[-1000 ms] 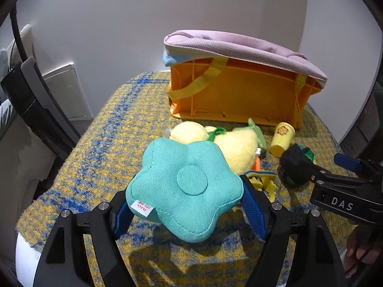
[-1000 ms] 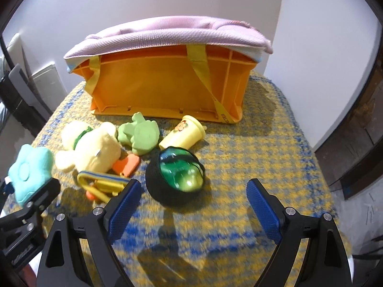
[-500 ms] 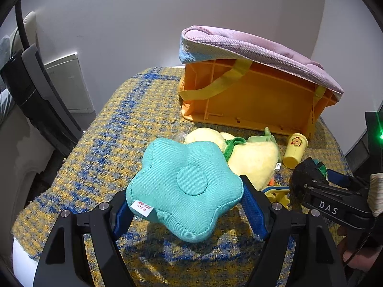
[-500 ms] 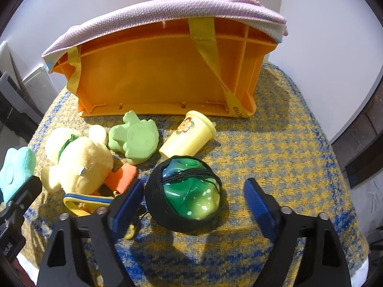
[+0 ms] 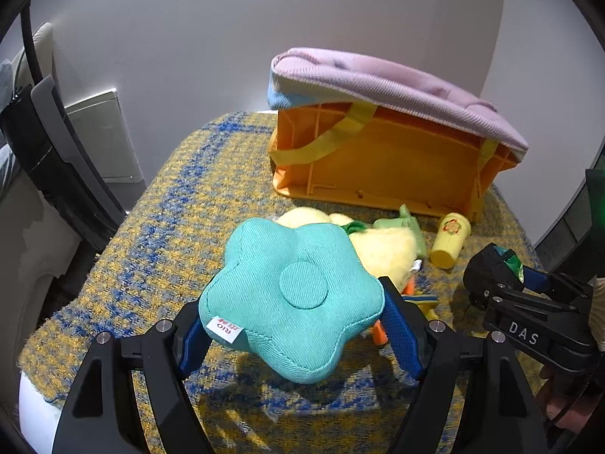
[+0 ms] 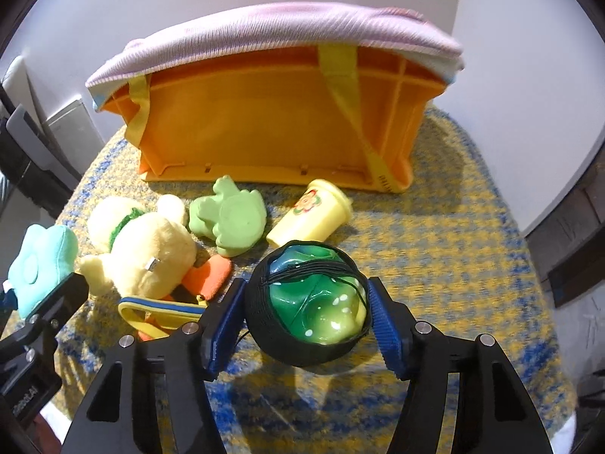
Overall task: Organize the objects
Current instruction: 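Grasp the teal star cushion with the left tool while the right tool grasps the black-green ball, then carry the star cushion and ball over the basket with both tools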
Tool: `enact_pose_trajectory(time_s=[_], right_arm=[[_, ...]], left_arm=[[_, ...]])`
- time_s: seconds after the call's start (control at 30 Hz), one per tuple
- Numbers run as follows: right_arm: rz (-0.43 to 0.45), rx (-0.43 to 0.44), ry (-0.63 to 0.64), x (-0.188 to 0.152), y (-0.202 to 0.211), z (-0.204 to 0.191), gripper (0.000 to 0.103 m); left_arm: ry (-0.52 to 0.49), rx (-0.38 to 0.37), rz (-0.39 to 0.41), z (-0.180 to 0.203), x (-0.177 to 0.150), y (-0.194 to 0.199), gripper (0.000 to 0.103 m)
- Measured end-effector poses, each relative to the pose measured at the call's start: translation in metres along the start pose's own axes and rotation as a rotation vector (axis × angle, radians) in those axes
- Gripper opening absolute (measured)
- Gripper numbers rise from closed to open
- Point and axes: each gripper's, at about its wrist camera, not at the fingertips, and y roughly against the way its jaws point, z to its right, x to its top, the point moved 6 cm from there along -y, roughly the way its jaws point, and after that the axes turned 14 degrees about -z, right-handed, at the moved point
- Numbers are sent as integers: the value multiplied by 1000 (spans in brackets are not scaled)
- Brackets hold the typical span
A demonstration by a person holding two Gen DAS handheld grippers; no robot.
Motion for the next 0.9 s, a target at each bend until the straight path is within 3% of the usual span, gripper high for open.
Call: enact_pose_trajectory(time_s=[0.47,0.9], right_arm=[[80,-23,20,11,64,25,63],[197,17,45,55,130,22,63]], left_arm=[[-22,-23,22,20,24,40,78],[-34,-13,108,34,81,92,78]])
